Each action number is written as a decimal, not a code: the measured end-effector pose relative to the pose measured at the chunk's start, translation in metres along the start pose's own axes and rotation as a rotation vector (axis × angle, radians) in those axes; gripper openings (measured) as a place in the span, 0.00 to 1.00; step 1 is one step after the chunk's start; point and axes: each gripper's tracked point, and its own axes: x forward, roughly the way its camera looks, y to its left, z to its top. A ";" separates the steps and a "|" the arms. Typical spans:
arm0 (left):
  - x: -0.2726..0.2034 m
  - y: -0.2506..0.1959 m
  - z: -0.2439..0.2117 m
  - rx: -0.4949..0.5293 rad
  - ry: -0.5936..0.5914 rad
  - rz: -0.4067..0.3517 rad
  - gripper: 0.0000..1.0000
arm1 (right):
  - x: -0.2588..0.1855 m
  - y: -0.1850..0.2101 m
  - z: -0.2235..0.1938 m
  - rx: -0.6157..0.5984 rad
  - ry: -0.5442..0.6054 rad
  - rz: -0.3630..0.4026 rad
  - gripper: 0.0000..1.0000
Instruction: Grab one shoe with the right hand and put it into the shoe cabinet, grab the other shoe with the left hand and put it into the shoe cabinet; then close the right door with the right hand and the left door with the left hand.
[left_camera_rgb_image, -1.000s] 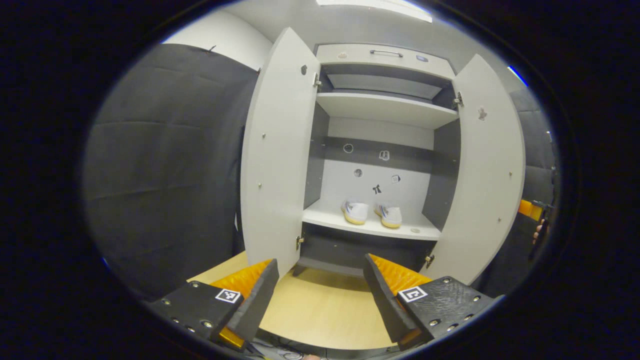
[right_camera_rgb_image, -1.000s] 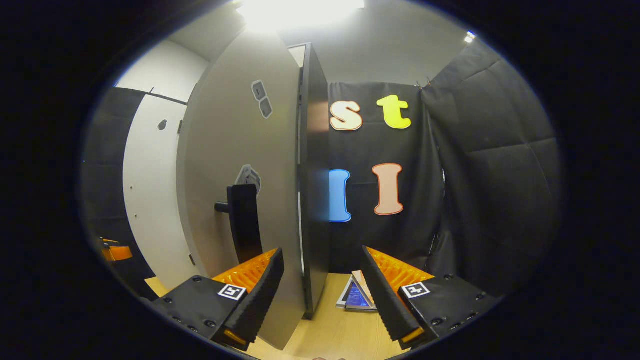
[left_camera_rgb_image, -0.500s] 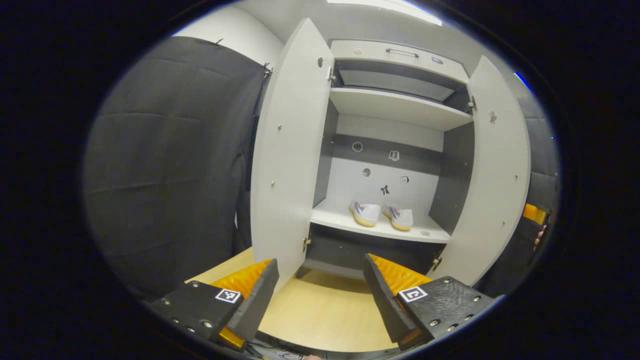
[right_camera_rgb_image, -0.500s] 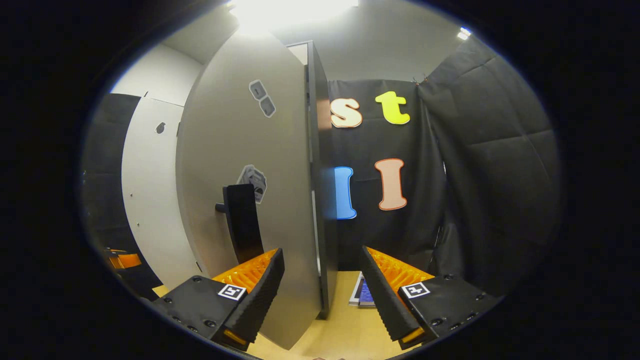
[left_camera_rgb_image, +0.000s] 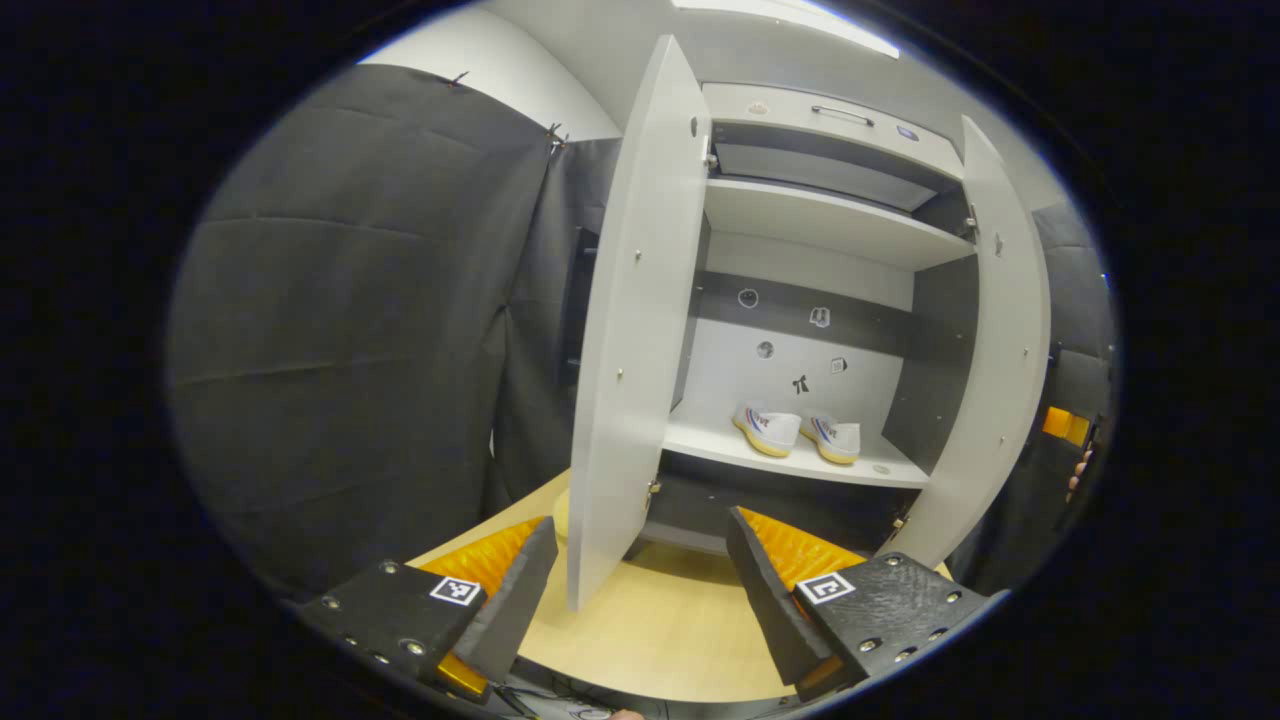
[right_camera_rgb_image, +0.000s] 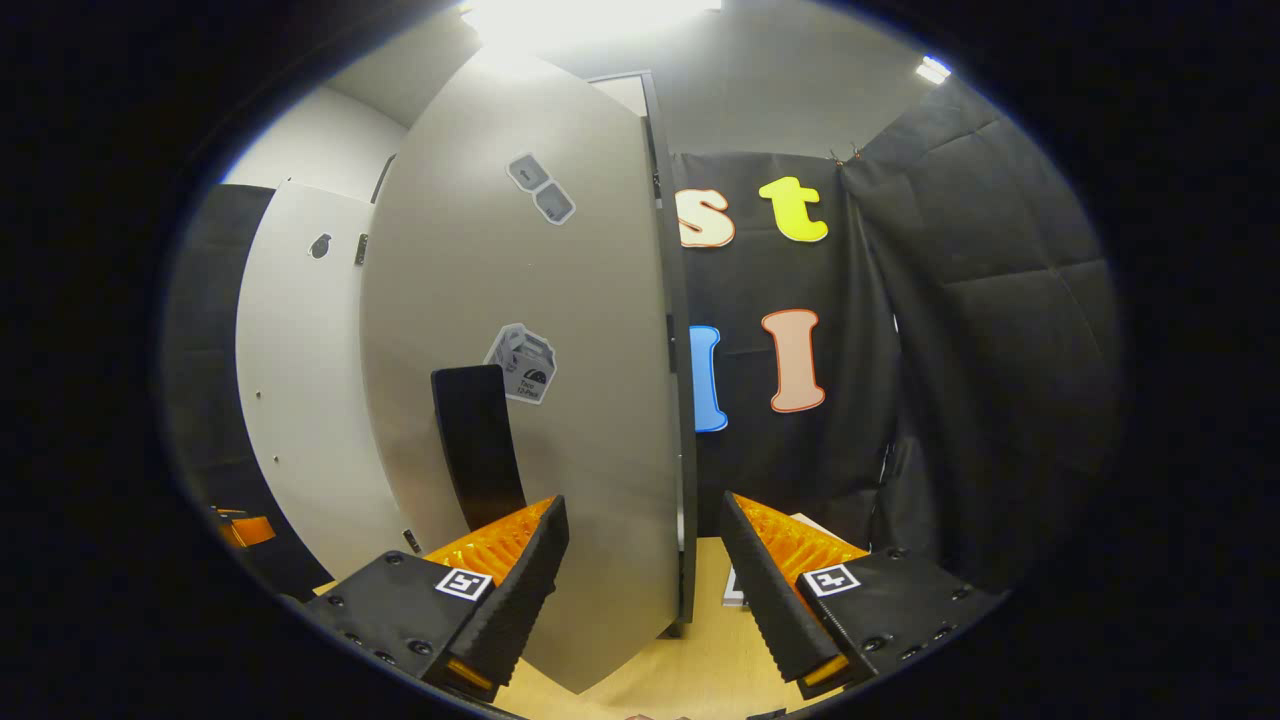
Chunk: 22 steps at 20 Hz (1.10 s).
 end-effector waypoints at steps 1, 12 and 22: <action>-0.002 0.003 0.005 0.029 -0.022 0.004 0.97 | 0.003 0.006 -0.001 0.010 0.005 -0.002 0.97; -0.019 0.084 0.027 0.114 -0.124 0.083 0.97 | 0.008 0.068 0.013 0.036 -0.029 0.040 0.97; 0.006 0.153 0.057 0.012 -0.180 0.046 0.98 | -0.005 0.061 0.008 -0.022 -0.035 -0.019 0.97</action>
